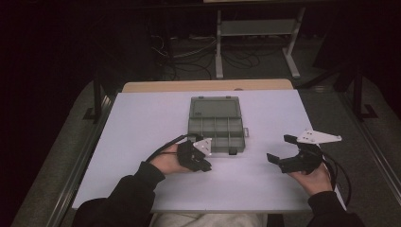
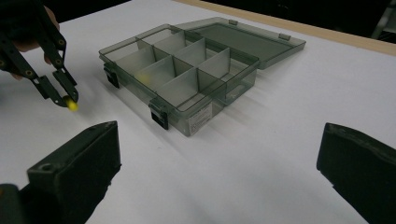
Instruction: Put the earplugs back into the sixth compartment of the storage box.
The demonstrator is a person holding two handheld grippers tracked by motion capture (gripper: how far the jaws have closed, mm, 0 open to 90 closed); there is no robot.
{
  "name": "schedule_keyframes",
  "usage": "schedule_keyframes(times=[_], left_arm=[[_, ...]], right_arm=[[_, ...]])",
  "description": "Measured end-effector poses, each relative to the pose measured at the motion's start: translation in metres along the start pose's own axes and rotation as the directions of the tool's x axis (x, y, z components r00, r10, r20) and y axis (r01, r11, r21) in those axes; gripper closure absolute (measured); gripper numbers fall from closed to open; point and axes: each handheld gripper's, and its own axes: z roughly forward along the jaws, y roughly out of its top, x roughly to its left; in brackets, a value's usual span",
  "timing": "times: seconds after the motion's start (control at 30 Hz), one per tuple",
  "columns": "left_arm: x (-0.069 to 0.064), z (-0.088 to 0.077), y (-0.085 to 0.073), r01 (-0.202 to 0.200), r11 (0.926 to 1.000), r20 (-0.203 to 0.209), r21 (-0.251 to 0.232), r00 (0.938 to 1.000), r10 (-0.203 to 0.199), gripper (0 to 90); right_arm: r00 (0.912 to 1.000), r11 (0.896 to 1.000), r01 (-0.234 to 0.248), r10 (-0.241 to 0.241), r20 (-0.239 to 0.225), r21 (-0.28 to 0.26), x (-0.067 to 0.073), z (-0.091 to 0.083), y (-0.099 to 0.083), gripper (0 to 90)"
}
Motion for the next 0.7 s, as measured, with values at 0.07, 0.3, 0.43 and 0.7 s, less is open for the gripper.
schedule_keyframes(times=[0.07,0.3,0.43,0.7], left_arm=[[-0.001,-0.004,0.003,-0.008,1.0,-0.004,0.004,1.0,0.008,82.0],[-0.002,-0.019,0.013,-0.028,0.9995,-0.024,0.012,0.9993,0.029,81.9],[-0.001,-0.025,0.017,-0.034,0.9992,-0.028,0.023,0.999,0.034,81.9],[0.003,-0.04,0.024,-0.038,0.999,-0.04,0.024,0.9985,0.039,82.0]], right_arm=[[1.0,1.0,0.0,0.0,-0.001,-0.001,0.0,0.0,0.0,0.0],[1.0,1.0,-0.001,0.001,-0.004,0.003,0.0,0.001,0.0,0.0],[1.0,1.0,0.002,-0.002,-0.004,0.005,0.0,0.001,0.0,0.0],[1.0,1.0,-0.001,0.001,-0.004,0.006,0.0,0.001,0.0,0.0]])
